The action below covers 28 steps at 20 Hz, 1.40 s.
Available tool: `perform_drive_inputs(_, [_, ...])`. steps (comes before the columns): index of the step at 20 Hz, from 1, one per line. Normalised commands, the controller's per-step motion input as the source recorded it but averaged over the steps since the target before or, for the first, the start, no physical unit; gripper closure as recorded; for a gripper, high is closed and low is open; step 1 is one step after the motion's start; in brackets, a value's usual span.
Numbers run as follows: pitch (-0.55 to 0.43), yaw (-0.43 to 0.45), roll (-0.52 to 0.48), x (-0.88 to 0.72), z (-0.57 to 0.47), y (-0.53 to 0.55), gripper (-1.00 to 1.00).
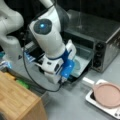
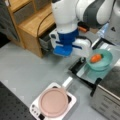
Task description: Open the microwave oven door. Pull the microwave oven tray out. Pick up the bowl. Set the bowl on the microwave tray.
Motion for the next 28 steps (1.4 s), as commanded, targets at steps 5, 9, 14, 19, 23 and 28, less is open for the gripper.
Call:
perform_drive_inputs(5, [0.047, 0.035, 0.248, 0.2, -0.05, -0.09, -1.0])
perform_drive_inputs(9, [0.01, 0.009, 0.243, 0.17, -0.13, -0.03, -1.0])
perform_drive_inputs(14, [-0.039, -0.006, 0.186, 0.15, -0.18, 0.0, -1.0])
perform_drive_inputs(19, [-0.066, -0.018, 0.123, 0.09, -0.15, -0.01, -1.0])
perform_drive_inputs(23, [-0.065, -0.034, 0.096, 0.07, -0.08, -0.01, -1.0])
perform_drive_inputs(28, [-0.071, -0.021, 0.203, 0.04, -0.09, 0.01, -1.0])
